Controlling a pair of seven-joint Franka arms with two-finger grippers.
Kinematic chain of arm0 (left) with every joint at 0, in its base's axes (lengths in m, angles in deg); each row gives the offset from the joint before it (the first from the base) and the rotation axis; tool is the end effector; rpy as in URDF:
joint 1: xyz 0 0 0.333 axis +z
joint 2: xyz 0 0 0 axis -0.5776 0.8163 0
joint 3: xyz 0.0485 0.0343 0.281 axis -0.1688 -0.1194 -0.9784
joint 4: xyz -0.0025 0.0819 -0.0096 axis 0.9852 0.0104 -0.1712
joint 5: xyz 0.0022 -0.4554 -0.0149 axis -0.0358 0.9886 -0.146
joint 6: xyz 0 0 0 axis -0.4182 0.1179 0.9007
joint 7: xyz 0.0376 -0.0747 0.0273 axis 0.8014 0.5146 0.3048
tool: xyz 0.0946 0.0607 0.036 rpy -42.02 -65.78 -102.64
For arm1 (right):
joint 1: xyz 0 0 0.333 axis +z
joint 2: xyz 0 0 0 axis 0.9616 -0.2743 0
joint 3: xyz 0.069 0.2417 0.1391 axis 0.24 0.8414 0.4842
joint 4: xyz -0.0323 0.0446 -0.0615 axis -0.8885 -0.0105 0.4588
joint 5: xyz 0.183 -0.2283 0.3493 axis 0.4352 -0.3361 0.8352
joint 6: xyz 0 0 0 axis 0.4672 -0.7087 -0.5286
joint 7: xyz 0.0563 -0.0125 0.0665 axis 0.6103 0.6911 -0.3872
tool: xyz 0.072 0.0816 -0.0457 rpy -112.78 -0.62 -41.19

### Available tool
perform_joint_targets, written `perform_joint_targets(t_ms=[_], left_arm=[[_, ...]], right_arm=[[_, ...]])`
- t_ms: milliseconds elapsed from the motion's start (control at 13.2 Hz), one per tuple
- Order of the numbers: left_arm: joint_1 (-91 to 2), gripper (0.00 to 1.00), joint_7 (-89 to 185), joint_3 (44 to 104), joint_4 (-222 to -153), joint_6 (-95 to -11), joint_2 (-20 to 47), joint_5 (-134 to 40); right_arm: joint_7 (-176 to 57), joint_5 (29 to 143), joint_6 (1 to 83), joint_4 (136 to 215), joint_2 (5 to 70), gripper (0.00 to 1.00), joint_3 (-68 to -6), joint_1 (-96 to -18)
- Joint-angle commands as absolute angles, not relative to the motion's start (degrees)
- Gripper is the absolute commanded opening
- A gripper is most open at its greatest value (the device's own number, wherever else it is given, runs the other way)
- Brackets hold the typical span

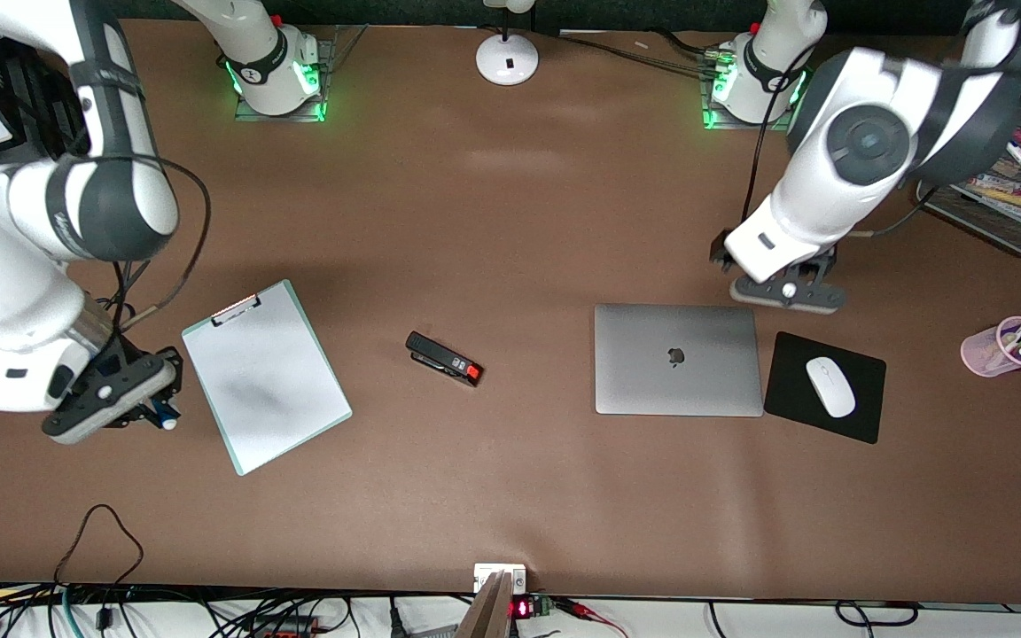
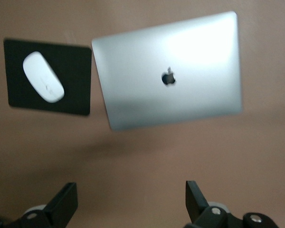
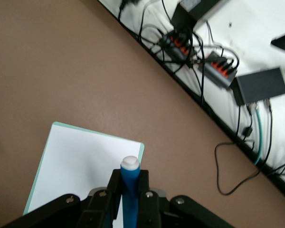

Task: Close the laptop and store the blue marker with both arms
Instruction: 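Carry the marker toward the blue cup while the left gripper withdraws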

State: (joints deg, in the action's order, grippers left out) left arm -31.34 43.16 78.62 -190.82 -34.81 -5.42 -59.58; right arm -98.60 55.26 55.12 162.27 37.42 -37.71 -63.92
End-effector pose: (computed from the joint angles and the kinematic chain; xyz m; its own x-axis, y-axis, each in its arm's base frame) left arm 0.6007 -0.1913 0.4139 0.9765 -0.1450 -0.1593 -0.1552 -0.9864 -0.0538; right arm 0.7603 0.0682 0.4148 0.6425 0.7152 0.2752 0.6918 -0.6958 0.1932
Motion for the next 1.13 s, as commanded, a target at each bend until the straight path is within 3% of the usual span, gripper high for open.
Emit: perform_joint_targets(t_ms=[0,151,529,1059], left_arm=[[-28.96,1.00,46.44,78.84,-182.57,-23.84,-5.96,-56.04],[-28.87,1.00,46.53,78.67,-178.77,-18.28,-5.96,-56.04],[-26.58,1.00,47.67,78.58,-176.48,-13.61,-6.83,-56.04],[-22.63,1.00,51.87,76.75,-177.26,-14.39,-9.02,-54.81]], right_arm=[[-107.57,61.11,54.04,164.72,40.90,0.05,-37.42,-66.51],[-114.78,68.39,49.58,166.14,42.32,0.04,-37.51,-68.79],[-130.69,85.89,41.13,166.23,42.58,0.04,-37.51,-75.38],[-140.45,96.91,25.93,164.05,39.87,0.00,-37.42,-85.67]])
